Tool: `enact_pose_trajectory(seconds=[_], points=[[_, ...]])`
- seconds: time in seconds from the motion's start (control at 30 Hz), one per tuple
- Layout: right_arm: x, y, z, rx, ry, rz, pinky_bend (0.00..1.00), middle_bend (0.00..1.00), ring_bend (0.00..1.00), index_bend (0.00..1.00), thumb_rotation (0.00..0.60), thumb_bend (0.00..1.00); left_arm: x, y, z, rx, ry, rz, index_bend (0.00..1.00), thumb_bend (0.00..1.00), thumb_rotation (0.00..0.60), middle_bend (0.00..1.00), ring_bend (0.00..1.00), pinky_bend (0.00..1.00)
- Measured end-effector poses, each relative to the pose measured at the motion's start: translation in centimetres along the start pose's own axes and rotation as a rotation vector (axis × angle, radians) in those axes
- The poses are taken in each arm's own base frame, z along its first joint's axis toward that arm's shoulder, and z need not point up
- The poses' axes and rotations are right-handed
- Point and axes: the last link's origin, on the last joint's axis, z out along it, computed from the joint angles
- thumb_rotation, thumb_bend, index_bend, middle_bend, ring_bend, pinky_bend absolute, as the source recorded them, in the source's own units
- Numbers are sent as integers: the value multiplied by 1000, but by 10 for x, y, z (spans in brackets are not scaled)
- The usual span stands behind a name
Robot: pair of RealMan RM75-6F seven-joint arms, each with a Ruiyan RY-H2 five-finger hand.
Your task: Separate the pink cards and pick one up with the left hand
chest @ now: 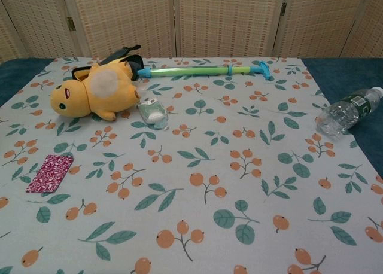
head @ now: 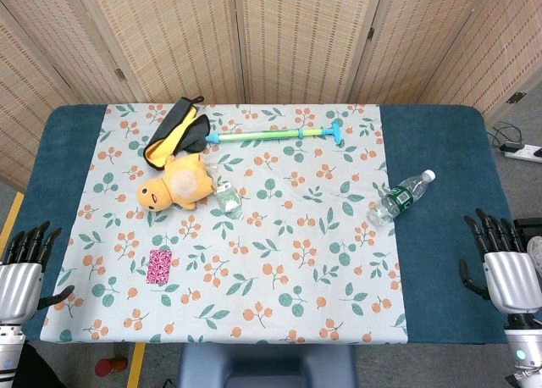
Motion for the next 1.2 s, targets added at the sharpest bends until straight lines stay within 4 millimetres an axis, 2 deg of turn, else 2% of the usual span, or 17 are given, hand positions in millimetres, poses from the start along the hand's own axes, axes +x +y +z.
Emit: enact_pose_trajectory(seconds=[0.57, 0.73, 1.07, 1.2], points=[[5, 5, 0, -17, 29, 11, 0, 0, 0, 0, 481, 550, -3, 9, 6, -42, -15, 14, 118, 135, 600, 0, 0, 0], [7, 6, 2, -16, 39, 12, 0, 0, 0, 0, 480, 550, -4, 17, 12, -89, -38, 3, 114, 209, 600, 0, 0, 0], [14, 7, 4, -16, 58, 9, 0, 0, 0, 0, 480, 550, -5, 50, 34, -261, -101, -1, 125, 209, 600, 0, 0, 0], [15, 7, 5, -13, 70, 12, 0, 0, 0, 0, 483, 551, -10, 65, 40, -312, -150, -23, 141, 165, 600, 0, 0, 0]])
